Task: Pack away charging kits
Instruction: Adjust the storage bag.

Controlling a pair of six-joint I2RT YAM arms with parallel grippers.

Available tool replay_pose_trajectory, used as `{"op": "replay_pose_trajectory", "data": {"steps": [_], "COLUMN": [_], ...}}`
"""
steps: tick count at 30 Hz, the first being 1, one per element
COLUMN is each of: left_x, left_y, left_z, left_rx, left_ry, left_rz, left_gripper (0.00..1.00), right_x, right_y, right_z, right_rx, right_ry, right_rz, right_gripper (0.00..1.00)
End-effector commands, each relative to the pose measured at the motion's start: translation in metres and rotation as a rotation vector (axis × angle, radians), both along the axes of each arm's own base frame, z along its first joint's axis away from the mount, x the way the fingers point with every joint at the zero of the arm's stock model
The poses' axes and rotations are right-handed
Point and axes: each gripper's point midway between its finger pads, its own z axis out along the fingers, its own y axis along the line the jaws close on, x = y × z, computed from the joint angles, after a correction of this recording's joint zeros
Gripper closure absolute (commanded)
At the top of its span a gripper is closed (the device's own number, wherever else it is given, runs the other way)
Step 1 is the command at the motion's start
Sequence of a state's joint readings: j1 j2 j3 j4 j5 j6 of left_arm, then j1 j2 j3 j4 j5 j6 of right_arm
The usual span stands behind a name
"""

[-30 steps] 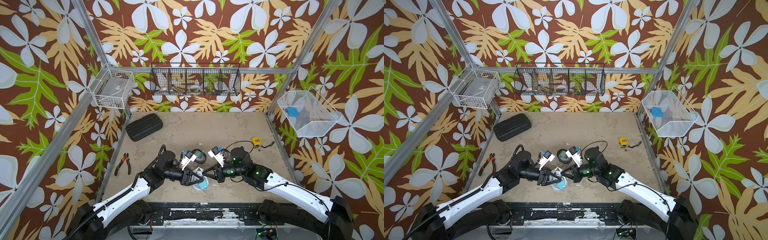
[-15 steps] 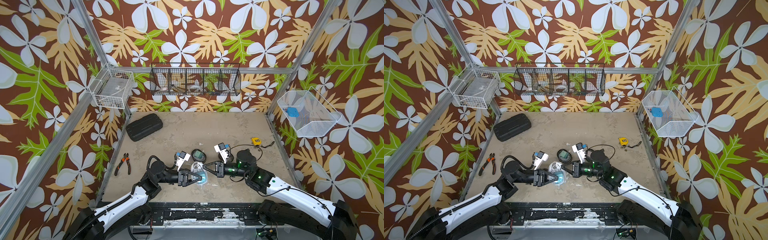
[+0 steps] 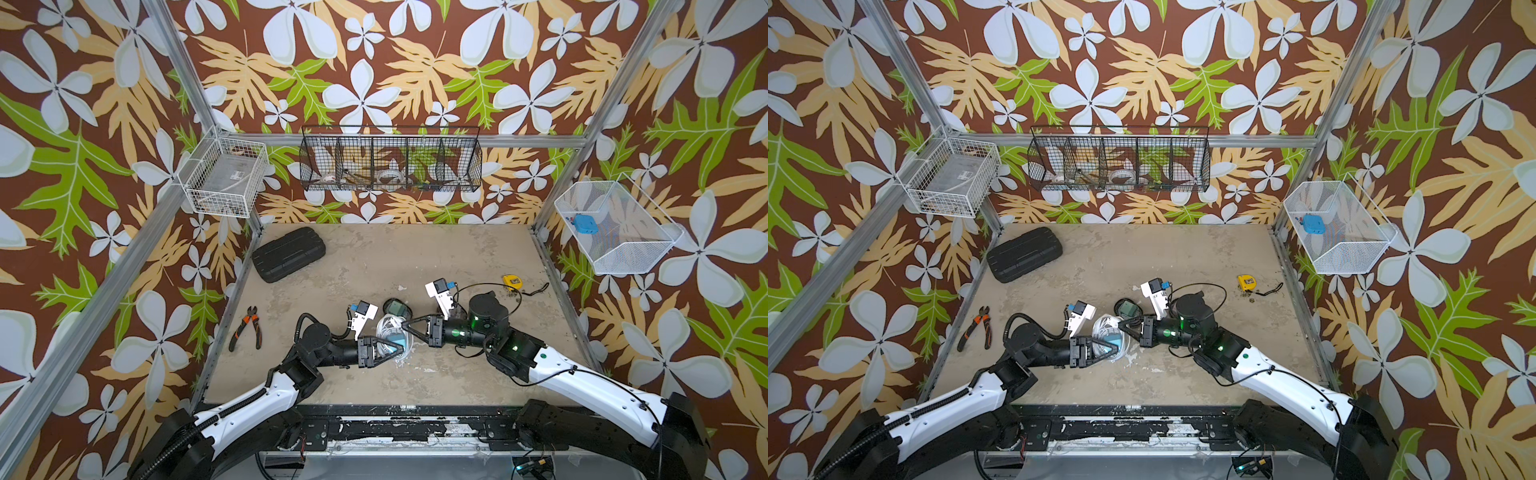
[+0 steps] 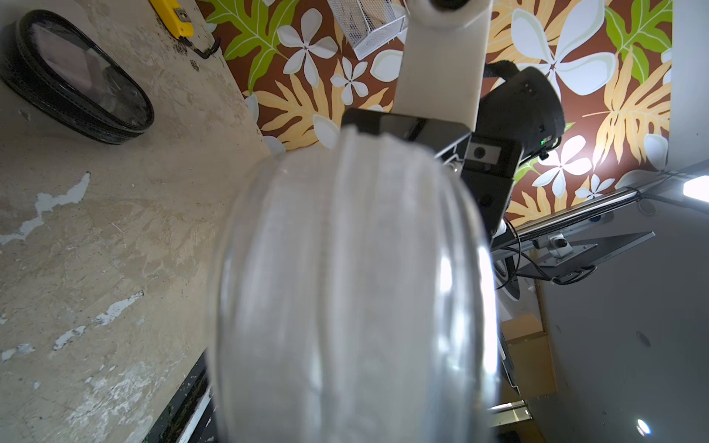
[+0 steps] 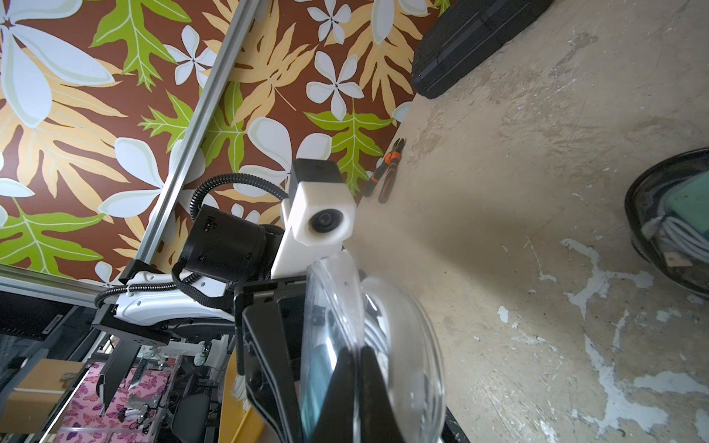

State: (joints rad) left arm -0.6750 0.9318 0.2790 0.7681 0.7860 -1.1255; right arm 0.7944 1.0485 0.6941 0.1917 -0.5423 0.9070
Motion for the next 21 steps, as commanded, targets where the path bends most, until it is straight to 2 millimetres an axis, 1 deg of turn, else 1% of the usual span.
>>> {"op": "replay_pose_trajectory", "data": {"steps": [1,4,11,13,16,17,19,21], "left_x": [0.003,0.004,0.009,0.015,0.025,0.030,0.039,0.049], "left_y": [0.002,0.003,0.002,0.001,0.000,0.000,0.001,0.003], "left_z": [0.023,0.026,0.024,0.020,0.017,0.017,0.014,0.009], "left_rx": [-0.074,-0.084,-0.080,-0.065,-0.075,-0.082,-0.086,-0.081], "left_ry": [-0.049,-0.046,-0.021,0.005,0.072,0.096,0.155,0.231], "left_rz": [0.022,0.036,0.047,0.067,0.109,0.129,0.172,0.231], "left_gripper": [0.50,0.49,0.59,0.66,0.81,0.83,0.84,0.87], "right_x": [0.001,0.000,-0.002,-0.004,-0.011,-0.010,-0.008,-0.005], "right_y": [-0.001,-0.002,-0.002,0.003,0.014,0.016,0.012,0.000], "right_z": [0.004,0.002,0.006,0.009,0.013,0.010,0.012,0.015], "right_rx": [-0.003,-0.011,-0.021,-0.039,-0.093,-0.132,-0.198,-0.230], "right_ry": [-0.037,-0.045,-0.075,-0.100,-0.149,-0.162,-0.208,-0.251], "right_rz": [-0.007,-0.006,0.007,0.028,0.079,0.077,0.052,0.003], "right_gripper": [1.00,1.00,1.00,1.00,1.00,1.00,0.83,0.74]}}
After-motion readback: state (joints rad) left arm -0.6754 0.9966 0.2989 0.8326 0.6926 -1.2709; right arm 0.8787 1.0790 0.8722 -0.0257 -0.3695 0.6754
